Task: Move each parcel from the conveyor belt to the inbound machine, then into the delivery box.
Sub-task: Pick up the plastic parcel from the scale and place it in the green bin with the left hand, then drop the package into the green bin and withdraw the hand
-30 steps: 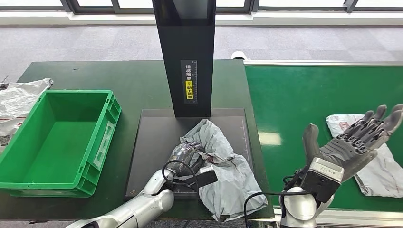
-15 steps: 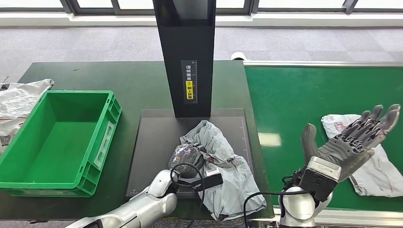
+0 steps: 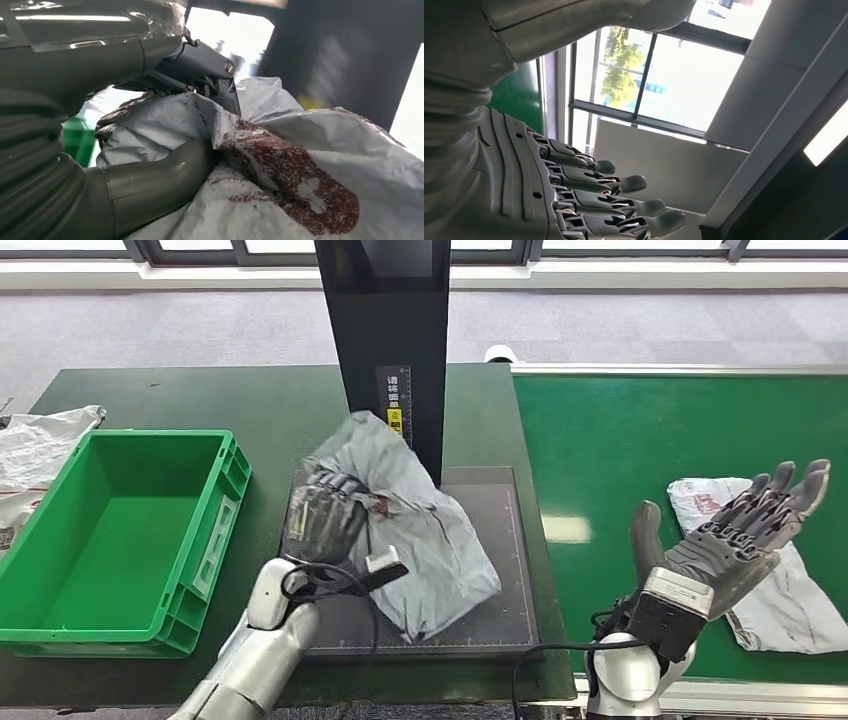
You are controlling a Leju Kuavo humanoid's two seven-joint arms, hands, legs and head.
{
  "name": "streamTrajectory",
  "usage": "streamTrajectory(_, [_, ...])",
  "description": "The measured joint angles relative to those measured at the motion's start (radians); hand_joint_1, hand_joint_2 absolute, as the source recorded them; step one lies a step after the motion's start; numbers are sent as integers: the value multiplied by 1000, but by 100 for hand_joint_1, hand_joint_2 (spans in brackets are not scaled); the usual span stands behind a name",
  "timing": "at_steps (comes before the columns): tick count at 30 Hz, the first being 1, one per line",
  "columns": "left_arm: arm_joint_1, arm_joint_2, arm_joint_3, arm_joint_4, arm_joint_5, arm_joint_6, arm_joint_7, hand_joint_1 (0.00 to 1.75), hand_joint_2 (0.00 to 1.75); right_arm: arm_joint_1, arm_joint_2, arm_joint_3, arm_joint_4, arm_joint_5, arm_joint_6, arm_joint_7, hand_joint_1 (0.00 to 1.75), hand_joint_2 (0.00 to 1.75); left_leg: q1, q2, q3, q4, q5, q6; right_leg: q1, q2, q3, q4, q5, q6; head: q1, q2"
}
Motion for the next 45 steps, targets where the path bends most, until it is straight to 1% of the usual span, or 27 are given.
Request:
streamTrajectory(3, [4, -1, 147, -133, 70, 0, -77, 175, 175, 1, 0, -1, 4, -3, 0, 0, 0, 175, 0, 1, 0, 0, 0, 0, 0, 1, -1, 0, 0, 0, 0, 0])
streamTrajectory(5, [5, -1, 222, -203, 90, 0, -101, 175, 175, 2, 0, -2, 6, -5, 0, 1, 0, 175, 0, 0, 0, 0, 0, 0, 0, -1, -1, 0, 0, 0, 0, 0])
streamTrajectory(7, [5, -1, 280, -259, 104, 0, -116, 175, 175, 3, 0, -3, 7, -6, 0, 1, 0, 175, 0, -1, 0, 0, 0, 0, 0, -1, -1, 0, -1, 0, 0, 0])
streamTrajectory(12, [-2, -2, 402, -336, 123, 0, -139, 175, 175, 12, 0, -5, 8, -4, 0, 1, 0, 175, 0, 0, -1, 0, 0, 0, 0, -1, -1, 0, -1, 0, 0, 0])
streamTrajectory(15, [-27, -2, 499, -359, 120, 0, -151, 175, 175, 15, -1, -7, 11, -2, 0, 1, 0, 175, 0, 0, -1, 0, 0, 0, 0, -1, -1, 0, -1, -1, 0, 0])
streamTrajectory(17, [-41, -2, 553, -366, 120, 0, -158, 175, 175, 16, -1, -8, 12, -2, 0, 1, 0, 175, 0, 0, 0, 0, 0, 0, 0, -1, -1, 0, 0, -1, 0, 0])
streamTrajectory(19, [-46, -2, 586, -371, 121, 0, -159, 175, 175, 17, -1, -8, 12, -2, 0, 1, 0, 175, 0, -1, 0, 0, 0, 0, 0, -1, -1, 0, -1, -1, 0, 0])
streamTrajectory(25, [-51, -2, 626, -378, 121, -1, -169, 175, 175, 16, -1, -9, 15, -2, 0, 1, 0, 175, 0, -1, -1, 0, 0, 0, 0, -1, -1, 0, -1, -1, 0, 0])
streamTrajectory(28, [-76, -2, 683, -373, 108, -2, -208, 175, 175, 17, -1, -9, 18, -2, 0, 1, 0, 175, 0, 0, -1, 0, 0, 0, 0, -1, -1, 0, 0, -1, 0, 0])
streamTrajectory(31, [-126, -2, 799, -344, 87, -3, -280, 175, 175, 17, -1, -10, 21, -1, 0, 1, 0, 175, 0, 0, -1, 0, 0, 0, 0, -1, -1, 0, 0, -1, 0, 0])
streamTrajectory(35, [-202, -2, 1000, -267, 56, -3, -394, 175, 175, 20, -1, -10, 22, 2, 0, 1, 0, 175, 1, 0, 0, 0, 0, 0, 1, -1, -1, 0, 0, -1, 0, 0])
streamTrajectory(38, [-244, -2, 1128, -223, 34, -3, -419, 175, 175, 22, -1, -11, 23, 6, 0, 1, 0, 175, 1, 0, 0, 0, 0, 0, 1, 0, -1, 0, 0, -1, 0, 0])
streamTrajectory(42, [-275, -2, 1229, -188, 23, -3, -424, 175, 175, 22, -1, -14, 28, 11, 0, 1, 0, 175, 1, 0, -1, 0, 0, 0, 1, 0, -1, 0, 0, -1, 0, 0])
streamTrajectory(43, [-280, -2, 1244, -182, 20, -3, -424, 166, 175, 22, -1, -14, 30, 14, 0, 1, 0, 175, 1, 0, -1, 0, 0, 0, 1, 0, -1, 0, 0, -1, 0, 0])
streamTrajectory(44, [-285, -2, 1258, -177, 16, -3, -425, 129, 175, 21, -1, -14, 32, 16, 0, 1, 0, 175, 1, 0, -1, 0, 0, 0, 1, 0, -1, 0, 0, -1, 0, 0])
streamTrajectory(45, [-289, -2, 1270, -174, 13, -3, -425, 86, 175, 21, -1, -14, 35, 18, 0, 2, 0, 175, 1, 0, -1, 0, 0, 0, 1, 0, -1, 0, 0, -1, 0, 0])
